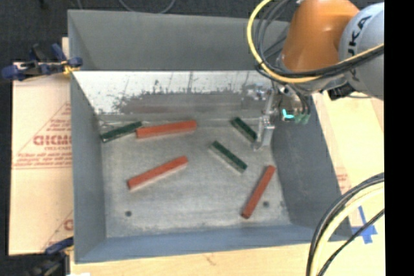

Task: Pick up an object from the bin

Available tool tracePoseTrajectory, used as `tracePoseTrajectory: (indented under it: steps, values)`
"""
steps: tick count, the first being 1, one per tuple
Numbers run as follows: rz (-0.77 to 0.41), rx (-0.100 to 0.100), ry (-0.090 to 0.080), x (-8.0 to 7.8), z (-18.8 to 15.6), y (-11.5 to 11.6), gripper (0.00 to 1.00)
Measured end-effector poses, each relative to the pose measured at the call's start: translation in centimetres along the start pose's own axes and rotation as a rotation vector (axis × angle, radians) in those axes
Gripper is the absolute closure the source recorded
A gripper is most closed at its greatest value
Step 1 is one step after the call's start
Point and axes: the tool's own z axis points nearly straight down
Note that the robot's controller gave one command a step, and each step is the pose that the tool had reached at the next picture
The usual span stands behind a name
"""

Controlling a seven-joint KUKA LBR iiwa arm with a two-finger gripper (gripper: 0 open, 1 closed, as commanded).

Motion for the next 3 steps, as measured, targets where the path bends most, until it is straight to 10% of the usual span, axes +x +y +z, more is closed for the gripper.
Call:
tracePoseTrajectory:
  steps: [1, 2, 3]
  values:
    - [0.036, -0.002, 0.000, 2.4, 12.1, -0.2, 0.00]
    - [0.034, 0.000, -0.009, 2.2, 11.6, -0.3, 1.00]
    - [-0.017, 0.002, -0.016, 2.6, -1.7, 0.5, 1.00]
